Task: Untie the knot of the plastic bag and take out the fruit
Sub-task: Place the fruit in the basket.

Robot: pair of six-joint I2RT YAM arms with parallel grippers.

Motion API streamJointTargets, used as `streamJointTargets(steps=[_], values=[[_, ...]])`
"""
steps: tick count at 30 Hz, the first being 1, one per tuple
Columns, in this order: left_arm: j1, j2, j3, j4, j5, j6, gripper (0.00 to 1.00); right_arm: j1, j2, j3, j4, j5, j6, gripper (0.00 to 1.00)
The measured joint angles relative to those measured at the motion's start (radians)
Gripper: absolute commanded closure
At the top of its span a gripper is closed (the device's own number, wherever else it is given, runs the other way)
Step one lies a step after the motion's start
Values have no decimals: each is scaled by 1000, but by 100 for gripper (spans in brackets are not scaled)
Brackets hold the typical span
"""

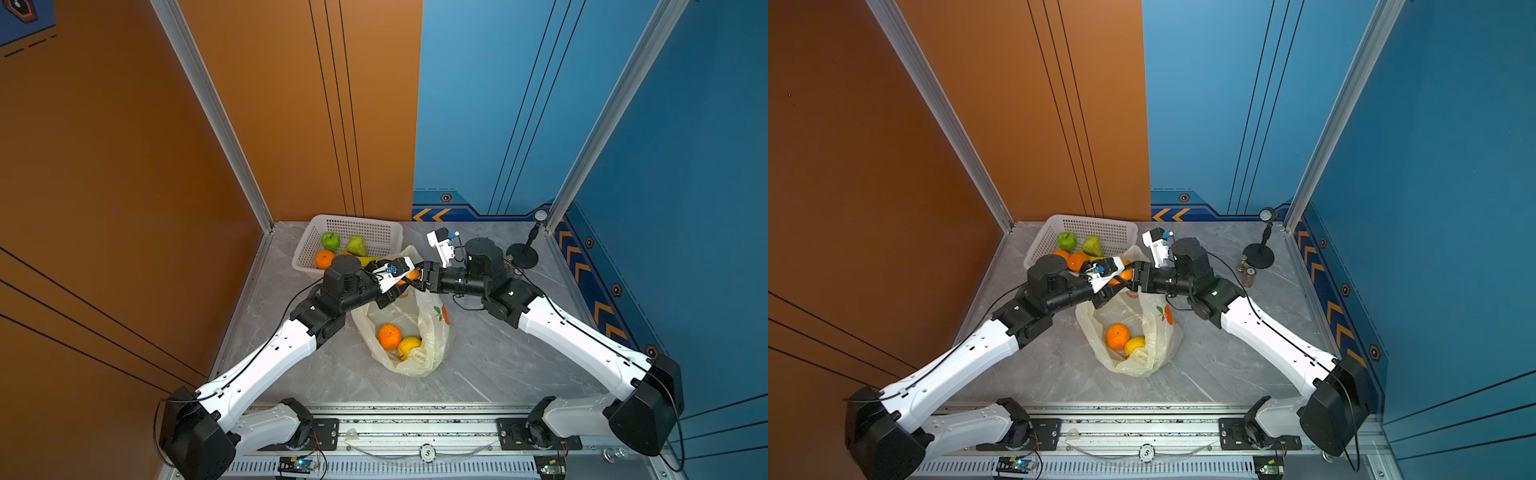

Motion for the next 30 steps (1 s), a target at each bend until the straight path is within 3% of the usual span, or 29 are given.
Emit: streamJointTargets(steps=[5, 13, 24, 30], values=[[32, 8, 22, 6, -25, -101, 68, -13, -10, 2, 0, 34, -11, 12], [174, 92, 147, -29, -124, -341, 74, -28, -61, 2, 0, 98, -27, 4], [394, 347, 410, -334, -225, -708, 73, -28, -36, 33, -45, 143, -58, 2], [458, 513, 504, -481, -210, -803, 72, -28, 51, 115, -124, 143, -60, 2]])
